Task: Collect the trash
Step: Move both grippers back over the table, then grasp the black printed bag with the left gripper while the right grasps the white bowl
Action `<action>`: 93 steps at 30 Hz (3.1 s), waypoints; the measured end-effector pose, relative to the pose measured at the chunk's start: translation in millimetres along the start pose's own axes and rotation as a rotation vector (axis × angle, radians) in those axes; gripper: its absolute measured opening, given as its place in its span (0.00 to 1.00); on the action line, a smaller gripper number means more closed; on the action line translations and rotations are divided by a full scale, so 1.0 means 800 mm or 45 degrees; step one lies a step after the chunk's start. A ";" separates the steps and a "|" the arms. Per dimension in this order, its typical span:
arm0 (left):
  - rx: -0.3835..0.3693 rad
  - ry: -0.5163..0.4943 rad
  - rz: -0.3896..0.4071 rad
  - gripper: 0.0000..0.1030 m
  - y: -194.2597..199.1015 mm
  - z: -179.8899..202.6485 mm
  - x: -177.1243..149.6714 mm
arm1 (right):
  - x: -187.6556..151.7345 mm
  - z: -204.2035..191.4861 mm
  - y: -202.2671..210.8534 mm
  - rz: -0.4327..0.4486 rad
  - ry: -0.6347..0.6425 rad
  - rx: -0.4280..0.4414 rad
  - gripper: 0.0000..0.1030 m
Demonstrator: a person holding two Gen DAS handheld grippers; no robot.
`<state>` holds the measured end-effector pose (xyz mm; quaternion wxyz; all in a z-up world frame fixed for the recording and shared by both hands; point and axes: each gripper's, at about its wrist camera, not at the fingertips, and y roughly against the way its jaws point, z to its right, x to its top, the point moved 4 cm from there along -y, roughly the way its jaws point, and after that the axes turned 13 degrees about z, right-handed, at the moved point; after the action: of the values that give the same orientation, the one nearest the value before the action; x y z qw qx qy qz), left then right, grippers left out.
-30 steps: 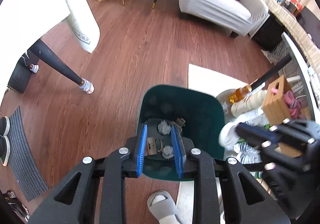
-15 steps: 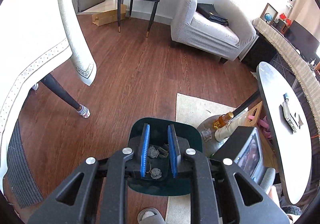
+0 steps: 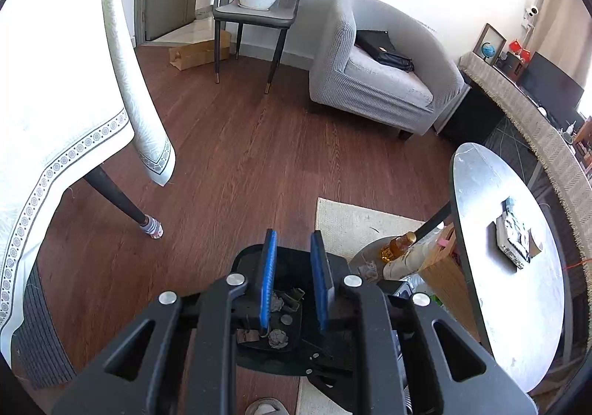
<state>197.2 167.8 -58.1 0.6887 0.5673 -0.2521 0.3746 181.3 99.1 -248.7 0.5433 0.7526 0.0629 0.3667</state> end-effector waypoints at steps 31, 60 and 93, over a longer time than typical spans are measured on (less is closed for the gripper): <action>-0.107 0.046 0.204 0.48 0.039 0.071 0.051 | 0.042 0.034 0.255 0.513 0.098 -0.157 0.35; -0.524 -0.571 0.025 0.83 -0.027 0.339 -0.055 | -0.058 0.309 0.402 0.677 -0.286 -0.580 0.50; -0.450 -0.562 -0.089 0.55 -0.087 0.360 -0.069 | -0.057 0.305 0.357 0.512 0.129 -0.581 0.20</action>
<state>242.8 -129.6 -76.1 0.7179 0.5145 -0.4377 0.1682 212.7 -226.2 -58.1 0.6110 0.5892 -0.1441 0.5086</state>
